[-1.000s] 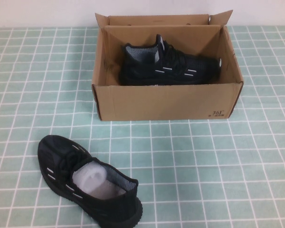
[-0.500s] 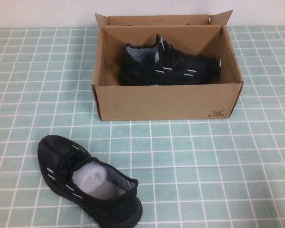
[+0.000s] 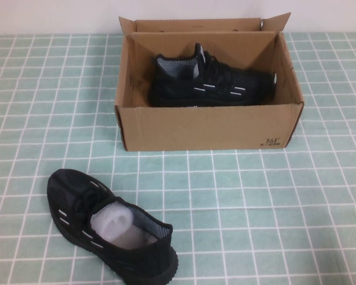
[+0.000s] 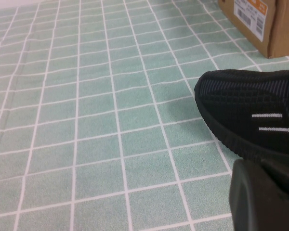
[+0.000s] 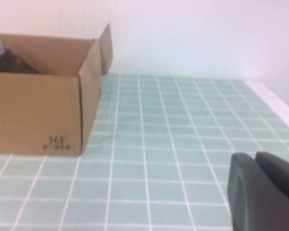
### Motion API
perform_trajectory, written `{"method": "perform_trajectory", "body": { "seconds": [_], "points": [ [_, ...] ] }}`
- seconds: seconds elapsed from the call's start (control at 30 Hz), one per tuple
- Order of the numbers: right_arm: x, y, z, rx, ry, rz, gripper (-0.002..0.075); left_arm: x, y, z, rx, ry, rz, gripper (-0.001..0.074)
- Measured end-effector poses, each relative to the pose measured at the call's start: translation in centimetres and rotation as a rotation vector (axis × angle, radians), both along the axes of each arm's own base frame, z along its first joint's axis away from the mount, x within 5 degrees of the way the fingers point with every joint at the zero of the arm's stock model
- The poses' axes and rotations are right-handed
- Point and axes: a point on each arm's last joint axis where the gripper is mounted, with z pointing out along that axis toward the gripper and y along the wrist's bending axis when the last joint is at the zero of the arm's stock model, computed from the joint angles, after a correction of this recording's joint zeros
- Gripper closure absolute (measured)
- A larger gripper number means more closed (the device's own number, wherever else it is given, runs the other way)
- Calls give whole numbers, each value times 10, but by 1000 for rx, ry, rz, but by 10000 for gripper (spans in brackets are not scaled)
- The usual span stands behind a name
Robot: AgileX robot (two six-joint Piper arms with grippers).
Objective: Put shoes into padded shoe box
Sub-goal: Pick up the shoe from the table
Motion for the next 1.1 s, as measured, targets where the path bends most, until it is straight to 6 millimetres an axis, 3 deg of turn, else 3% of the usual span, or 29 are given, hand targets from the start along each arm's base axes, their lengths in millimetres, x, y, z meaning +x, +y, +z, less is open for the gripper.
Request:
{"method": "perform_trajectory", "body": {
  "seconds": [0.67,1.1],
  "points": [
    [-4,5,-24,-64,258,69,734,0,0,0,0,0,0,741],
    [-5,5,-25,-74,273,70,734,0,0,0,0,0,0,741]
  ]
}}
